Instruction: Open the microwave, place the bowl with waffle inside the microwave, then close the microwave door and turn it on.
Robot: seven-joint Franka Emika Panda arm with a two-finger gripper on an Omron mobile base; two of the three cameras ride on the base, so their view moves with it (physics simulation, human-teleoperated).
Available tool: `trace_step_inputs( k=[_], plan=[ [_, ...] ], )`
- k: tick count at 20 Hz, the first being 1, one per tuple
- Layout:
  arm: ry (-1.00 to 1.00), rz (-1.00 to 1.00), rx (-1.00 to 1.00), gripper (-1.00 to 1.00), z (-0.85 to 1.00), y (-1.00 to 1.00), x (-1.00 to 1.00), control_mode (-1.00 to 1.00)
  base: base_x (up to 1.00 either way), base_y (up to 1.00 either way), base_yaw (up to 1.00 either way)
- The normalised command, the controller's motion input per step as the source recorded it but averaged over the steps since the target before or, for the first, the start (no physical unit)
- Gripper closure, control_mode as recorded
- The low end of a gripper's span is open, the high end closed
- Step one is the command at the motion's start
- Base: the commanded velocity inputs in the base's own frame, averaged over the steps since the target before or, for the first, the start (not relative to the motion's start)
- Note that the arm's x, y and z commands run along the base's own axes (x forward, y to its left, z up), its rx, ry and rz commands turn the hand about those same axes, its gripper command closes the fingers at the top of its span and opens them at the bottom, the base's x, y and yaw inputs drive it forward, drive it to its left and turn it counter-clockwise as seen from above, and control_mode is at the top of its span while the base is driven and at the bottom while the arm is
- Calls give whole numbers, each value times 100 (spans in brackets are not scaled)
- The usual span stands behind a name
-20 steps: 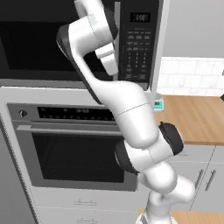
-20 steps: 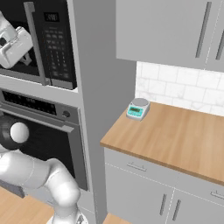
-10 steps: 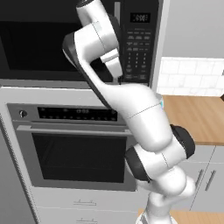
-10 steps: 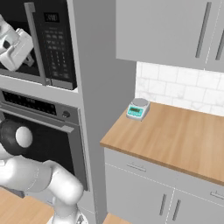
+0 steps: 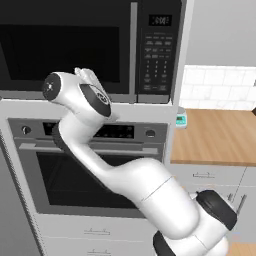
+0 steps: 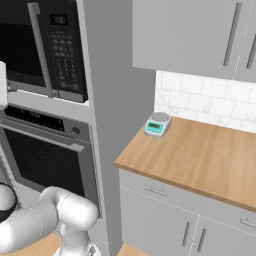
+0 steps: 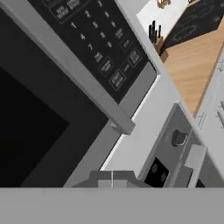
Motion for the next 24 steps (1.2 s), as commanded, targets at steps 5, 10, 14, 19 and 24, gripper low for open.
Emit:
trace_step_inputs(
  k=[5,10,14,19,24],
  plan=[
    [-43,24,-7,100,1,29,-100,-100,0,0,0],
    [-36,6,9,100,20,-50,-90,-100,0,0,0],
    [-21,1,11,100,26,-78,-57,-100,0,0,0],
    [-9,0,18,100,18,-87,-45,-100,0,0,0],
    [0,0,21,100,3,-51,1,-100,0,0,0]
  ],
)
